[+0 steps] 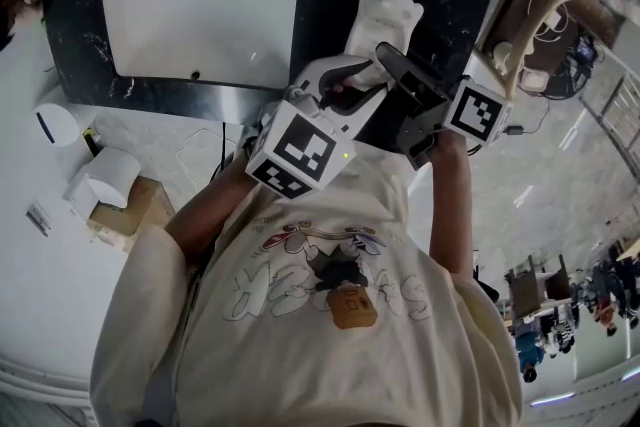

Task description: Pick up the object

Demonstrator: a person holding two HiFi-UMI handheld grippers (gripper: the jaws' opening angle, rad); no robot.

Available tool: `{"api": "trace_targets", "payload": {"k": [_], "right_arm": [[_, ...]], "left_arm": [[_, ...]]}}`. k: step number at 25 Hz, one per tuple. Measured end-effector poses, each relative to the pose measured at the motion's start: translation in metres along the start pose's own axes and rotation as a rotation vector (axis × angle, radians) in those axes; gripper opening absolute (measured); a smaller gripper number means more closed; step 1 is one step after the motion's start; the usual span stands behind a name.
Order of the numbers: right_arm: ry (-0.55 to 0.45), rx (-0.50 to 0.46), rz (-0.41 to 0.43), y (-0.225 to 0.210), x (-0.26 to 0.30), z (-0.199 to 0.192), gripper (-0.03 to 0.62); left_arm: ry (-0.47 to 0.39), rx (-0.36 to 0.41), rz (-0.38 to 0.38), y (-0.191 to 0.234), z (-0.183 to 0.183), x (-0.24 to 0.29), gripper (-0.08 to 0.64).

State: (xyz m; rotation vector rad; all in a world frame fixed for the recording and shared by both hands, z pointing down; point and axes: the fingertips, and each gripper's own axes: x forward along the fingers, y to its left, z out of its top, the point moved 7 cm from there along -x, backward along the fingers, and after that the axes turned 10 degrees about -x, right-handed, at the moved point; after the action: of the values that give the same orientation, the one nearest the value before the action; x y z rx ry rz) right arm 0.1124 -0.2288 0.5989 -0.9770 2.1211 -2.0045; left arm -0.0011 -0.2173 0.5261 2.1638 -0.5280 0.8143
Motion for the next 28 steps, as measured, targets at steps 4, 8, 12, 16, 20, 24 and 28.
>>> {"api": "trace_targets", "payload": {"k": [4, 8, 12, 16, 20, 24, 28], "right_arm": [[0.015, -0.004, 0.013, 0.002, 0.004, 0.001, 0.209], [0.0, -0.006, 0.018, 0.0, 0.003, 0.0, 0.204], [-0.022, -0.033, 0.003, 0.002, -0.001, -0.004, 0.192], [-0.055, -0.095, -0.009, 0.009, -0.007, -0.009, 0.175], [-0.091, -0.138, -0.025, 0.015, -0.014, -0.014, 0.151], [-0.111, -0.172, -0.044, 0.019, -0.02, -0.016, 0.146], [-0.128, -0.19, -0.061, 0.022, -0.025, -0.019, 0.144]], "left_arm": [[-0.004, -0.017, 0.001, 0.002, 0.0, -0.003, 0.135], [-0.003, -0.024, 0.005, 0.001, -0.001, -0.002, 0.132], [-0.004, -0.04, 0.031, 0.002, -0.003, -0.003, 0.064], [-0.011, -0.059, 0.031, 0.002, -0.005, -0.01, 0.064], [-0.02, -0.077, 0.037, 0.001, -0.005, -0.014, 0.049], [-0.013, -0.071, 0.037, -0.003, -0.01, -0.018, 0.047], [-0.016, -0.085, 0.049, -0.002, -0.013, -0.023, 0.034]]}}
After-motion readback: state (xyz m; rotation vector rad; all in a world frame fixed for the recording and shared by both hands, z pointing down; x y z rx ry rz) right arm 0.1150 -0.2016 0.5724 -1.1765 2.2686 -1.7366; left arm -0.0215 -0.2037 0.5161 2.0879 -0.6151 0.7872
